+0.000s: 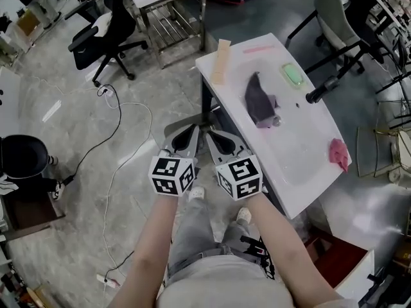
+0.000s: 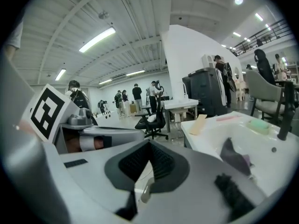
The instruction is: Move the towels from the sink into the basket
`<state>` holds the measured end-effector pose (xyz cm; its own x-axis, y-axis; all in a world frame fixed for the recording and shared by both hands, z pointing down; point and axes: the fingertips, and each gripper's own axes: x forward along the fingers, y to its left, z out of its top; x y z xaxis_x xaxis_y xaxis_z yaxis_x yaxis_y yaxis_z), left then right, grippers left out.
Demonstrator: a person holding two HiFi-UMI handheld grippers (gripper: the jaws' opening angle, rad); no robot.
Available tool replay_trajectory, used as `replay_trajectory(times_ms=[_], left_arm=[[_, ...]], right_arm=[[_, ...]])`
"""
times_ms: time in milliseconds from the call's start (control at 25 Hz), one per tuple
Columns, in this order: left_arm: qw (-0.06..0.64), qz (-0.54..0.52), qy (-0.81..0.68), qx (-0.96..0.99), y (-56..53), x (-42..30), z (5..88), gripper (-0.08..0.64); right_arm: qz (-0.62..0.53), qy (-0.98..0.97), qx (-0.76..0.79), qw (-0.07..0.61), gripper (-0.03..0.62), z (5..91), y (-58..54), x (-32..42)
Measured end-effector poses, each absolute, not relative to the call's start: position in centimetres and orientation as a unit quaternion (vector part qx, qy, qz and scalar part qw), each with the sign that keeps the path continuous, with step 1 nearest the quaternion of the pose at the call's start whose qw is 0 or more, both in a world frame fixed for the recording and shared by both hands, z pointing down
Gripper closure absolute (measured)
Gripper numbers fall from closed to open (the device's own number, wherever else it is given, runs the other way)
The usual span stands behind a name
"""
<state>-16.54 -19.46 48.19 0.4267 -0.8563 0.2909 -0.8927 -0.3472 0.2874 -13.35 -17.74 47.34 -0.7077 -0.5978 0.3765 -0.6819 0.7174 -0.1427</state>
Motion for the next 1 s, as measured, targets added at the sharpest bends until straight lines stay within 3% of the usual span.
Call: replay_trajectory(times_ms=[1000], left_arm=[[0.110,0.009,-0.469,0.876,-16.2,-6.4,37.3,0.558]], right_arm=[[0.072,-0.900,0.425,0.067,0.575,36.6,-15.0,-3.5]])
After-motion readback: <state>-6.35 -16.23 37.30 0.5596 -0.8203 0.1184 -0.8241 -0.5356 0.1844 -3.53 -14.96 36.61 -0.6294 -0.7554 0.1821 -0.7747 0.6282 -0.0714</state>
